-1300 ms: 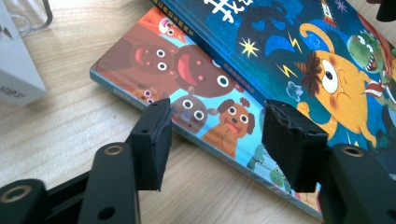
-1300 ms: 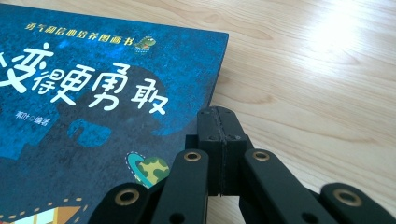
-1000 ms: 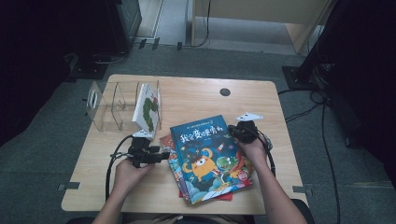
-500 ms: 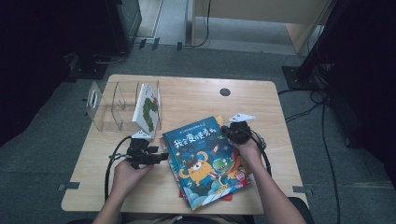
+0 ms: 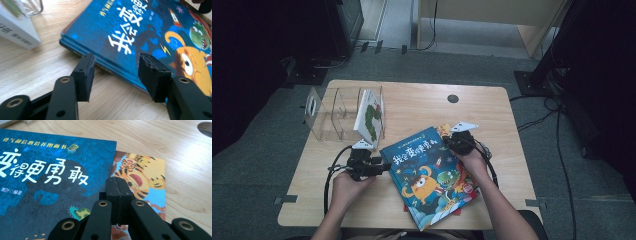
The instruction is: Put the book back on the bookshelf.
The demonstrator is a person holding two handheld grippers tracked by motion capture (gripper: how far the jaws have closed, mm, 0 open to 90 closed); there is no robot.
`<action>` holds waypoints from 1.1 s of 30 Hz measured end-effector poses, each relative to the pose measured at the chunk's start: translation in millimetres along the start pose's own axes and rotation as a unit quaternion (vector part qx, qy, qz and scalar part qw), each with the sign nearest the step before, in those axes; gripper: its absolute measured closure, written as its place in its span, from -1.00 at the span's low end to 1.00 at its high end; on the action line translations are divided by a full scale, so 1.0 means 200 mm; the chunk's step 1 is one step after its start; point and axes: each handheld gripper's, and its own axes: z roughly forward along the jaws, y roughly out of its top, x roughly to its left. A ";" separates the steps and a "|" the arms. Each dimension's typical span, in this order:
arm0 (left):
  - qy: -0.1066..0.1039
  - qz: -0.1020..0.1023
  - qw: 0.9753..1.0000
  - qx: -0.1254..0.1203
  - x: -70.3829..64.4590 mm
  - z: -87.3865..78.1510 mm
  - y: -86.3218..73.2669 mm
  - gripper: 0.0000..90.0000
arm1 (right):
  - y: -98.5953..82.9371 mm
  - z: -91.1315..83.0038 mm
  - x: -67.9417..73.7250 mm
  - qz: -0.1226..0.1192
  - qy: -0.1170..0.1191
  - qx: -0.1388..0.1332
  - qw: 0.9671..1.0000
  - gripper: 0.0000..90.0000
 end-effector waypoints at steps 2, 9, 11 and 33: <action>0.001 0.001 1.000 -0.002 0.01 0.00 0.00 -0.01 | 0.00 0.01 0.01 0.001 0.007 -0.001 1.000 1.00; -0.006 0.005 1.000 -0.006 0.03 0.00 0.03 -0.11 | 0.01 0.00 0.02 -0.002 0.006 -0.001 1.000 0.99; 0.003 0.012 1.000 -0.003 0.04 0.01 0.04 -0.12 | 0.01 -0.01 0.02 0.000 0.005 -0.001 1.000 0.99; 0.004 0.024 0.999 0.025 0.11 0.06 0.14 -0.15 | -0.13 -0.22 0.11 0.018 0.006 -0.015 1.000 0.99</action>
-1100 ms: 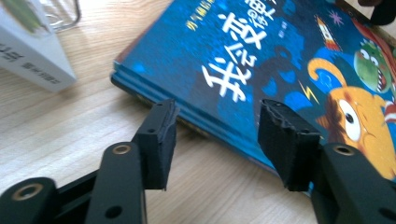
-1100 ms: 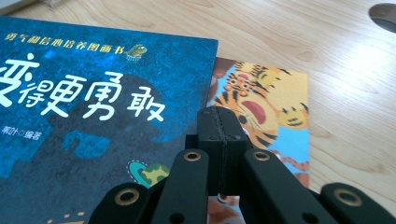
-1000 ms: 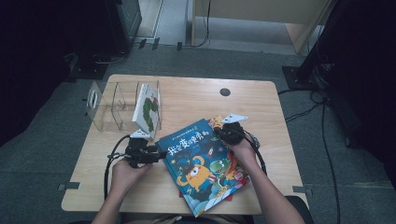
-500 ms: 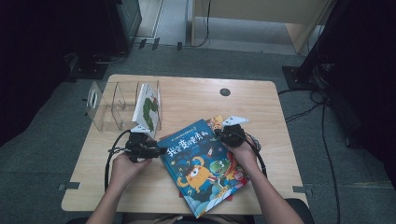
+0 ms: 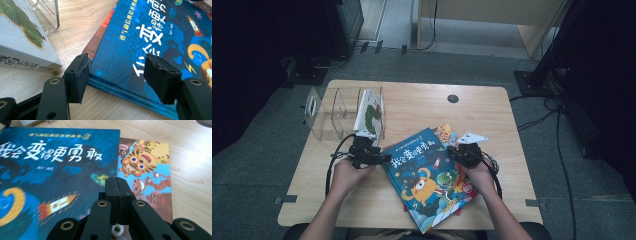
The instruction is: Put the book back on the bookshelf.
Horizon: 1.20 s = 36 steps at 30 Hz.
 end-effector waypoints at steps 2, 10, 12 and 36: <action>-0.004 -0.003 1.000 -0.002 0.01 0.00 0.00 -0.14 | -0.02 -0.03 0.01 0.000 0.000 -0.002 1.000 0.99; -0.003 0.000 1.000 0.004 0.02 0.00 -0.01 -0.15 | -0.09 -0.12 0.03 0.014 -0.007 -0.008 1.000 0.99; -0.003 0.000 1.000 0.006 0.02 0.00 -0.01 -0.15 | -0.11 -0.14 0.04 0.018 -0.007 -0.009 1.000 0.99; -0.006 -0.004 1.000 0.012 0.00 -0.01 -0.04 -0.08 | -0.17 -0.14 0.11 -0.008 -0.021 0.001 1.000 1.00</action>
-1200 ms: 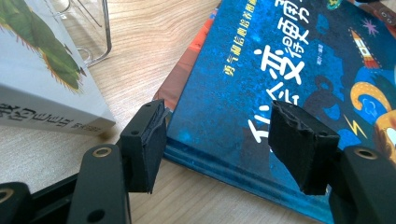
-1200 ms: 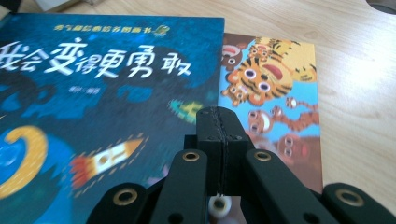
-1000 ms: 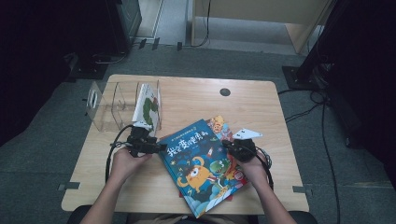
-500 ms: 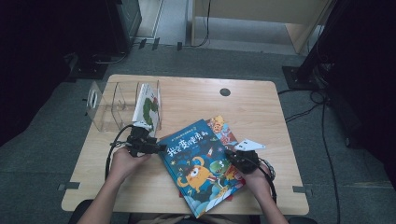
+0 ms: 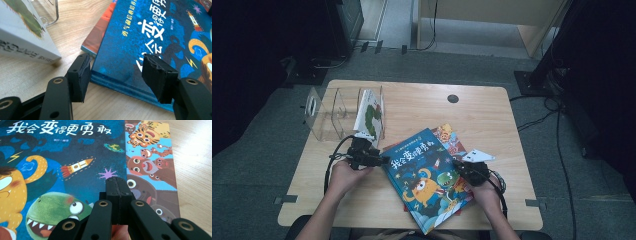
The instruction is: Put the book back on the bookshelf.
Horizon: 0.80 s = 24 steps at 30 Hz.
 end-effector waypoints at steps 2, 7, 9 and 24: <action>-0.005 -0.003 1.000 -0.001 0.00 -0.01 -0.01 -0.07 | 0.00 0.00 -0.01 0.003 0.001 -0.002 1.000 1.00; -0.013 -0.009 1.000 0.000 -0.01 -0.02 -0.04 -0.06 | 0.00 0.01 -0.02 0.005 0.005 -0.003 1.000 1.00; -0.014 -0.008 1.000 0.002 -0.02 -0.03 -0.05 -0.06 | 0.00 0.01 -0.03 0.007 0.008 -0.005 1.000 1.00; -0.024 0.003 1.000 -0.008 -0.06 -0.06 -0.07 -0.05 | -0.01 -0.01 -0.05 0.029 0.021 -0.004 0.999 1.00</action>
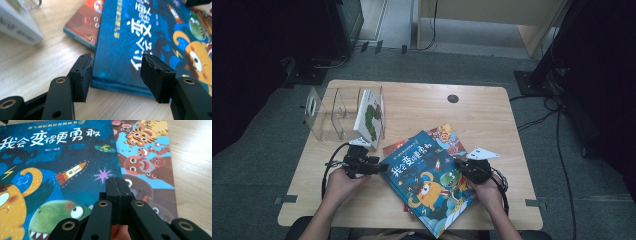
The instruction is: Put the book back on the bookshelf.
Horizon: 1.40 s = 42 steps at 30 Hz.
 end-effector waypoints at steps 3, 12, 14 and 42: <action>0.008 0.005 1.000 0.009 0.00 0.01 0.01 -0.08 | -0.02 -0.02 -0.01 0.012 0.001 -0.005 1.000 1.00; 0.003 0.009 1.000 0.007 0.02 0.04 0.05 -0.07 | -0.08 -0.11 0.01 0.019 -0.018 -0.018 0.999 1.00; 0.002 0.012 1.000 0.008 0.02 0.04 0.06 -0.06 | -0.09 -0.12 0.00 0.021 -0.022 -0.019 0.999 1.00; -0.017 0.022 1.000 0.007 -0.01 0.10 0.08 -0.16 | -0.26 -0.34 0.04 0.064 -0.086 -0.034 0.994 1.00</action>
